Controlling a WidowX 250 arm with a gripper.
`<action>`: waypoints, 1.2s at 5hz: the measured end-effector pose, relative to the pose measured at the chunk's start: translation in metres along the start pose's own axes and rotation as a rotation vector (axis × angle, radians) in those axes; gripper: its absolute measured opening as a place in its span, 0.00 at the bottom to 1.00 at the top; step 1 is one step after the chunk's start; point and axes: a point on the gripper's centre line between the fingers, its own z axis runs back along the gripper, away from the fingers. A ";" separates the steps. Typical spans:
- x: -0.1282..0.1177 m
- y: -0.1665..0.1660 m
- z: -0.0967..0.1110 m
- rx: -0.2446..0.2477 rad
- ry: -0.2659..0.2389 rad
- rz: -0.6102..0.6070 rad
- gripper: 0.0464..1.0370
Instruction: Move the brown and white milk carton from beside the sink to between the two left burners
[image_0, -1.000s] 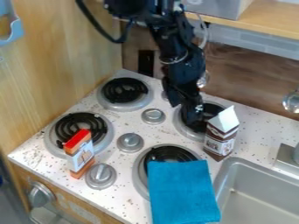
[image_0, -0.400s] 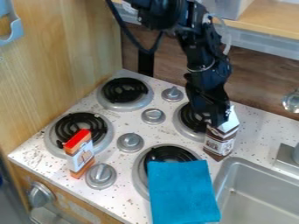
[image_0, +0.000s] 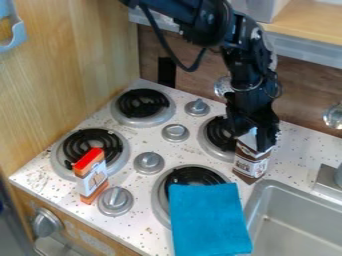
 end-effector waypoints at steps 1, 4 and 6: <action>0.007 0.002 0.000 0.018 -0.018 0.034 0.97; 0.007 0.001 -0.016 0.072 0.016 0.091 0.77; -0.021 -0.004 0.002 0.091 0.015 0.102 0.77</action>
